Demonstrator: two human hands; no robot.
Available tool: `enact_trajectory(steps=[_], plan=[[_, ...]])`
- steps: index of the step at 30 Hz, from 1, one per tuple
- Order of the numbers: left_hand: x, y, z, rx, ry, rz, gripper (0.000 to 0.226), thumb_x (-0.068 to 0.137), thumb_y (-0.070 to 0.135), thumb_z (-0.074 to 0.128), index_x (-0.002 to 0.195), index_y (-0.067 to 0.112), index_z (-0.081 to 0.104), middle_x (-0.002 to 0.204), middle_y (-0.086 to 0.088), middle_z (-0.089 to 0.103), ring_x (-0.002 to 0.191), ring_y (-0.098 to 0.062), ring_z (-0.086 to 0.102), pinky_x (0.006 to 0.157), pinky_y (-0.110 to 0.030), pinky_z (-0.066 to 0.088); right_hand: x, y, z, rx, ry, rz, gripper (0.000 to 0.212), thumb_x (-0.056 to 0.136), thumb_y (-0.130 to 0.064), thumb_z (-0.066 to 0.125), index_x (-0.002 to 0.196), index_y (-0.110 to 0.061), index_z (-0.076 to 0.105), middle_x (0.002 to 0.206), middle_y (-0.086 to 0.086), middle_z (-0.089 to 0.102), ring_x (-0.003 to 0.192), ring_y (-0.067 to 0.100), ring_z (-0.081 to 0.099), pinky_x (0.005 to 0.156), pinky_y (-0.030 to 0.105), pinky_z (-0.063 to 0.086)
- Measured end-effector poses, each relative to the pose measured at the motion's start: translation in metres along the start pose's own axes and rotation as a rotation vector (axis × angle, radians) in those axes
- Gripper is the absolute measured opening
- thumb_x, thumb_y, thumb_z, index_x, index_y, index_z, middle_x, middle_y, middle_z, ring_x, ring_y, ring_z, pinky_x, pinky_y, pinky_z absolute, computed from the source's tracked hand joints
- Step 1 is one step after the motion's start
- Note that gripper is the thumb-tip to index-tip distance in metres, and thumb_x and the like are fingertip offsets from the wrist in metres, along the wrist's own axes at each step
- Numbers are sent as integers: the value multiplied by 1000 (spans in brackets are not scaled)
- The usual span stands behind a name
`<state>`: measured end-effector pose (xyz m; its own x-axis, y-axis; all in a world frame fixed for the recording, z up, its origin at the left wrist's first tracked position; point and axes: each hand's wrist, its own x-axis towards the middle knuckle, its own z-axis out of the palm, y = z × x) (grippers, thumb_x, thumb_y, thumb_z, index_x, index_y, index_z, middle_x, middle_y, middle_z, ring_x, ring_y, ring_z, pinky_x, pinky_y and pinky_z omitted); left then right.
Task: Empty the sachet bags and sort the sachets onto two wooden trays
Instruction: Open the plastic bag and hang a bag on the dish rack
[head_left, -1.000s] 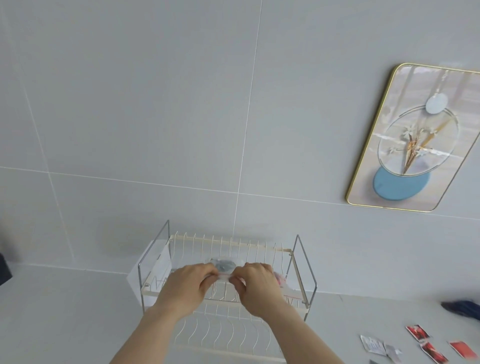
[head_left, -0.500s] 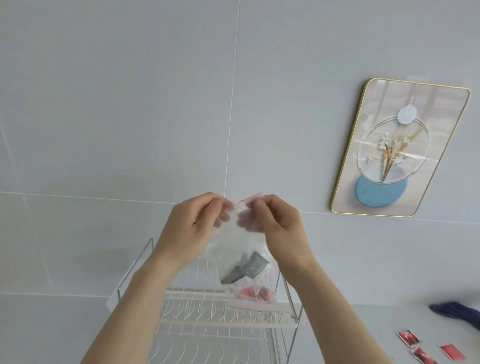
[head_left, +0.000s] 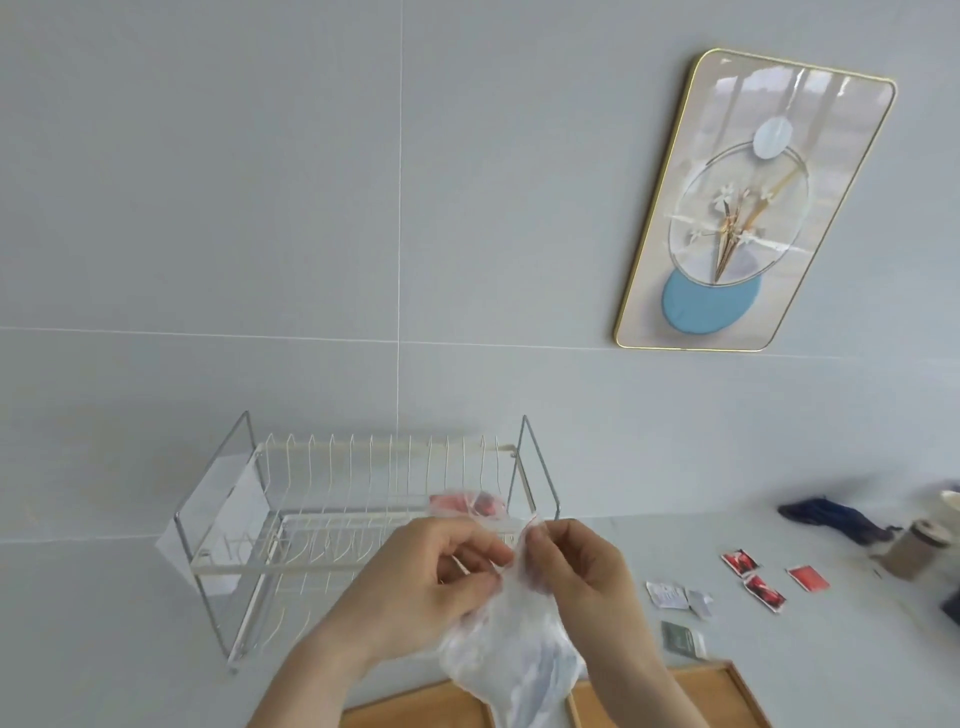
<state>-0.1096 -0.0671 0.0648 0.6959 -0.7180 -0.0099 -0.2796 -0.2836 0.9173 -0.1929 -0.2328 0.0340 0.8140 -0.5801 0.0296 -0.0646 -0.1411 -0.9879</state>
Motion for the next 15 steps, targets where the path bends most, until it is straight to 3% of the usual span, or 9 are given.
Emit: enact_trajectory(steps=[2, 4, 7, 10, 13, 15], plan=[[-4, -25, 21, -7, 24, -73, 19, 83, 13, 70, 88, 30, 77, 77, 5, 72, 60, -11, 67, 65, -27, 55, -14, 26, 1, -87, 169, 68, 10, 88, -24, 76, 87, -18, 68, 81, -6, 75, 73, 9, 70, 68, 26, 50], [-8, -46, 39, -1, 61, -131, 18, 81, 16, 72, 86, 32, 76, 77, 5, 75, 59, -10, 68, 64, -29, 60, -28, 48, 5, -125, 206, 156, 18, 83, -29, 81, 89, -20, 67, 83, -3, 75, 69, 4, 70, 65, 28, 52], [-13, -69, 61, 25, 119, -188, 15, 81, 19, 73, 81, 34, 71, 76, 8, 77, 60, -10, 72, 68, -37, 63, -41, 69, 15, -150, 23, 285, 27, 78, -36, 84, 88, -16, 70, 76, 3, 77, 65, 17, 75, 68, 46, 63], [-18, -82, 71, 32, 167, -224, 16, 79, 16, 71, 79, 31, 65, 75, 7, 77, 59, -10, 72, 69, -40, 62, -45, 74, 19, 20, -74, 427, 15, 88, -16, 76, 89, -2, 74, 86, 19, 78, 71, 33, 79, 73, 55, 64], [-23, -89, 73, 18, 201, -266, 17, 79, 12, 72, 81, 24, 61, 74, 7, 77, 57, -12, 73, 67, -38, 62, -44, 78, 19, 107, -110, 557, 13, 92, -7, 68, 91, 4, 75, 90, 27, 77, 78, 36, 79, 78, 50, 65], [-25, -96, 75, 31, 242, -283, 19, 78, 13, 73, 76, 26, 58, 70, 8, 75, 55, -12, 71, 65, -38, 60, -45, 83, 21, 60, -122, 563, 13, 92, -8, 68, 87, 1, 75, 77, 18, 76, 70, 28, 77, 68, 40, 65]])
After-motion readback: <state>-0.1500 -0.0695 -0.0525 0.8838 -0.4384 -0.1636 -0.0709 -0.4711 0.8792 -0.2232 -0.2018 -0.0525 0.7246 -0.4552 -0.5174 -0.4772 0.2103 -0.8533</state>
